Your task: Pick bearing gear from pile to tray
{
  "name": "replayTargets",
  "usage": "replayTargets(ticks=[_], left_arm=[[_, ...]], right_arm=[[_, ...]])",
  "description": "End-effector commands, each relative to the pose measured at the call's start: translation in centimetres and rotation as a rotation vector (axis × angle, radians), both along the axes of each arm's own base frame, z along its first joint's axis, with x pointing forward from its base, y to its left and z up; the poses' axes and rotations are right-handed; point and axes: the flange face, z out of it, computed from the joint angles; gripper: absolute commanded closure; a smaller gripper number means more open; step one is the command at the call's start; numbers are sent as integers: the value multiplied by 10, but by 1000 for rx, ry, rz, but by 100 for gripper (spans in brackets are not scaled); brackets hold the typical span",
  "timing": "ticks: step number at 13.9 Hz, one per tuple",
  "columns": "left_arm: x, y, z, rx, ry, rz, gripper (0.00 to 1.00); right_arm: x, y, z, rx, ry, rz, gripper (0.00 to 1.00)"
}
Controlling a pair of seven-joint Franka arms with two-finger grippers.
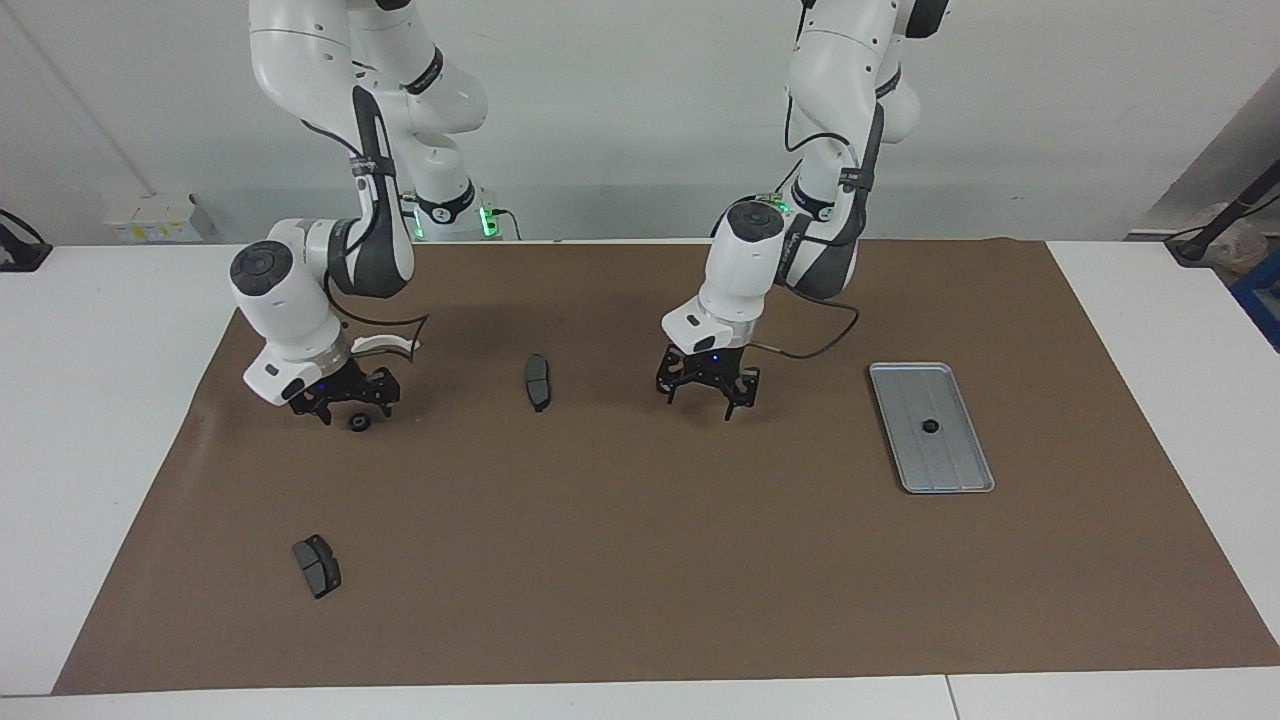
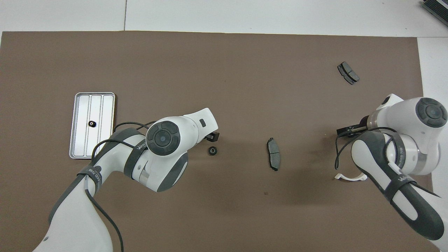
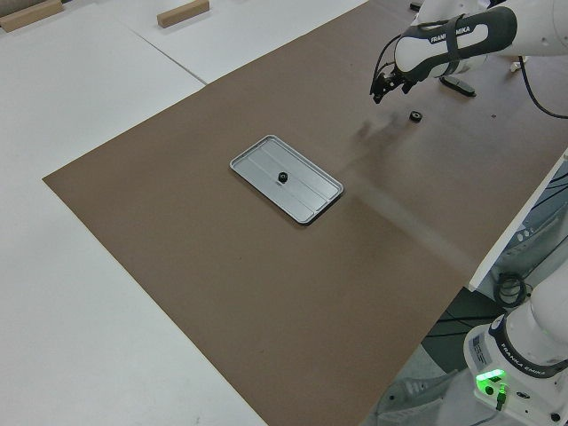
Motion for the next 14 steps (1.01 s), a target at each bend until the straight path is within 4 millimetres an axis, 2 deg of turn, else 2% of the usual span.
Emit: replayTargets(ticks=[1,5,8,11,14], left_arm=[[-12,-6,-3,31,9,-88,8],[-33,-22,-8,71,57,-162,21],[-42,-25,-15,84,72,-185,26],[-47,-25,-20,89,79,-192,31],[-57,-33,-23,93,83,-210,36]], right_arm=[[1,-8,-11,24,-7,-17,10],[0,-8,-11,26,-6,-12,28],[0,-8,-12,26,-2,-10,63],[-1,-9,-12,28,3,-13,82],[4,-1,1,53,13,-26,90]])
